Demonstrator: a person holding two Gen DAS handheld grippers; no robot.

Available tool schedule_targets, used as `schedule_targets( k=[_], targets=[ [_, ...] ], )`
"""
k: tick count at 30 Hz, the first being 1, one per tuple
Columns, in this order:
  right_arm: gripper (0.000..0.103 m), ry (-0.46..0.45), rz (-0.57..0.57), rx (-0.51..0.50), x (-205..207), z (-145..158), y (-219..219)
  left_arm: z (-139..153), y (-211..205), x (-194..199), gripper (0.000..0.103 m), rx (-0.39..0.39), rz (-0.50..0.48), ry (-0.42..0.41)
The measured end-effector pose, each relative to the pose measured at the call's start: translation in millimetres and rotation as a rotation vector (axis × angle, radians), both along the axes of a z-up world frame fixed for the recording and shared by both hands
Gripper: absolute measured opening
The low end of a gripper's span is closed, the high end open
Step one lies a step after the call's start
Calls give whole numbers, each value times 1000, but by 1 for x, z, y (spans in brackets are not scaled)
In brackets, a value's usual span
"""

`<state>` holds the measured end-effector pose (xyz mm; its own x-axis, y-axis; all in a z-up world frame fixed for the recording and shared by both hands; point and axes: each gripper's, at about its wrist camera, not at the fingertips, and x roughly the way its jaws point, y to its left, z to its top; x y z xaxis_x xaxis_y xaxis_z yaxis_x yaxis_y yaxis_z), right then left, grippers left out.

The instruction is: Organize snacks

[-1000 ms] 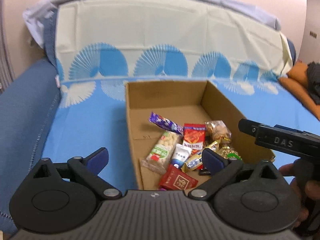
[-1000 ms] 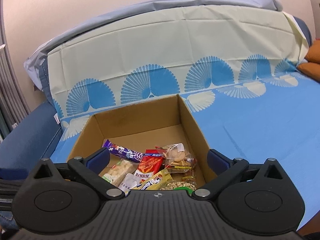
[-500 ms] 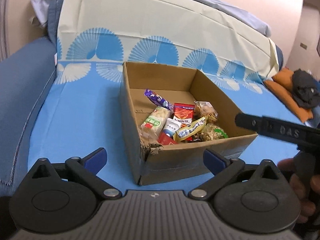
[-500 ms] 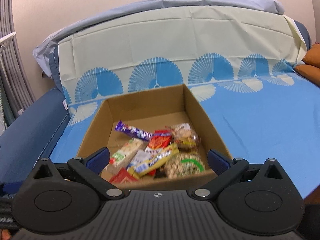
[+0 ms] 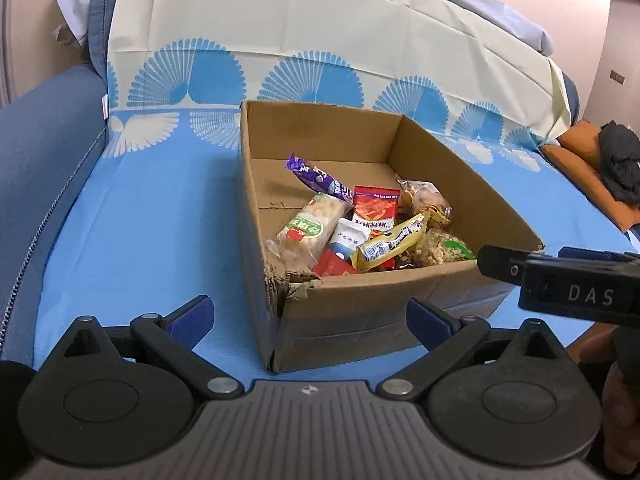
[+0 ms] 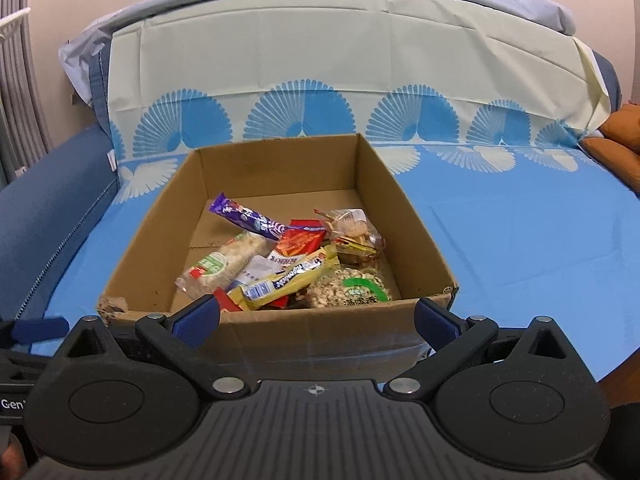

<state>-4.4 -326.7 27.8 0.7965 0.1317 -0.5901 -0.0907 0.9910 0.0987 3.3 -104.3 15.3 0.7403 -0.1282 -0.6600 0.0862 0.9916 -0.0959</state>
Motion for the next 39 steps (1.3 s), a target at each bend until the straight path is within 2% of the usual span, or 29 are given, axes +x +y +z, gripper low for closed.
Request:
schedule_targets(
  k=[7, 11, 14, 17, 20, 39],
  targets=[
    [102, 3, 3, -29, 5, -4, 2, -5, -2, 9, 102, -15, 8, 20],
    [102, -1, -12, -26, 7, -5, -2, -6, 1, 13, 102, -13, 48, 24],
    [102, -9, -28, -34, 8, -5, -4, -6, 7, 16, 102, -42, 73, 27],
    [102, 8, -7, -47, 9, -8, -3, -4, 8, 16, 102, -41, 81, 14],
    [102, -9, 3, -92, 7, -9, 3, -4, 8, 17, 102, -48, 74, 17],
    [102, -3, 4, -93, 7, -10, 1, -1, 6, 11, 102, -42, 51, -17]
  ],
)
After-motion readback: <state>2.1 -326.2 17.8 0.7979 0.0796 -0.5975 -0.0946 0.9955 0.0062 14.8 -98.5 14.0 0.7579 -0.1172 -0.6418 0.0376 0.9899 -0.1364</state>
